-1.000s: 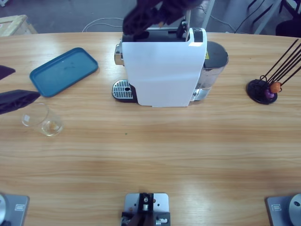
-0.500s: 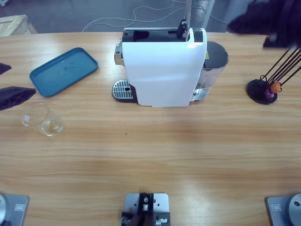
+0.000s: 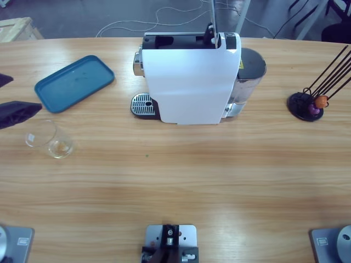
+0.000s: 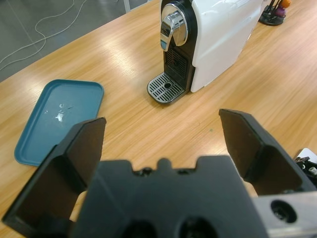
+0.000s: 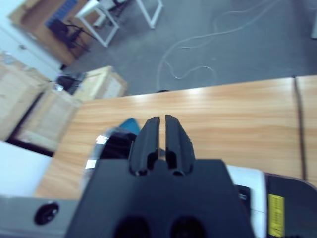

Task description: Pour coffee

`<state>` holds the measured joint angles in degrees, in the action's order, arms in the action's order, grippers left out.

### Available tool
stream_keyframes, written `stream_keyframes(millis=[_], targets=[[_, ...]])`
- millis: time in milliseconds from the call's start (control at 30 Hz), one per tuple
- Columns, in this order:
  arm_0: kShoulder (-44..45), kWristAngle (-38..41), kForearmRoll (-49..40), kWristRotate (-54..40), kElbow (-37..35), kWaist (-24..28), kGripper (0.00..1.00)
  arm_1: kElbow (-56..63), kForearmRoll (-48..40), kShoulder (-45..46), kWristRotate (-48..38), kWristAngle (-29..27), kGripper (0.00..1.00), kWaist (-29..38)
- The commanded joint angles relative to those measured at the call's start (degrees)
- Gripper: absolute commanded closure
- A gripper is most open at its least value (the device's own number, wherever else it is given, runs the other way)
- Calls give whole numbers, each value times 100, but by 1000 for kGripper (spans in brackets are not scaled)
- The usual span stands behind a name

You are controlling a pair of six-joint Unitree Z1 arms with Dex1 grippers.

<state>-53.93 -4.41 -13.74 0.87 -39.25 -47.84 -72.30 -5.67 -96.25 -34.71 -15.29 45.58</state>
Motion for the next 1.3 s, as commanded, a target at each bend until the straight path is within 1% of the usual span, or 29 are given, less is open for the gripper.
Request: stream_keyframes(millis=[33, 233, 367, 533, 667, 867, 1000, 1167, 1233, 1267, 1300], targets=[[23, -69, -67, 27, 219, -53, 9, -47, -238, -723, -19, 305, 1000, 596], [49, -69, -59, 52, 249, -53, 9, -47, -207, -978, -10, 370, 1000, 724], [104, -69, -67, 55, 284, -53, 9, -56, -194, -1286, -3, 539, 1000, 731], [137, -69, -94, 62, 277, -53, 9, -49, 219, -1917, -89, 745, 1000, 844], [137, -76, -94, 88, 270, -53, 9, -47, 372, -2191, -143, 773, 1000, 900], [142, -86, -102, 106, 260, -50, 9, -47, 595, -2398, -282, 773, 1000, 900], [119, -90, -102, 110, 262, -55, 9, -65, 991, -2562, -351, 766, 1000, 891], [102, -95, -101, 115, 251, -52, 9, -96, 1042, -2558, -391, 746, 1000, 839], [111, -111, -87, 127, 242, -52, 9, -107, 1010, -2252, 106, 748, 1000, 839], [123, -141, -88, 166, 256, -55, 9, -123, 1010, -1946, 509, 766, 935, 839], [139, -202, -87, 217, 283, -52, 9, -195, 1073, -1637, 746, 755, 266, 839]])
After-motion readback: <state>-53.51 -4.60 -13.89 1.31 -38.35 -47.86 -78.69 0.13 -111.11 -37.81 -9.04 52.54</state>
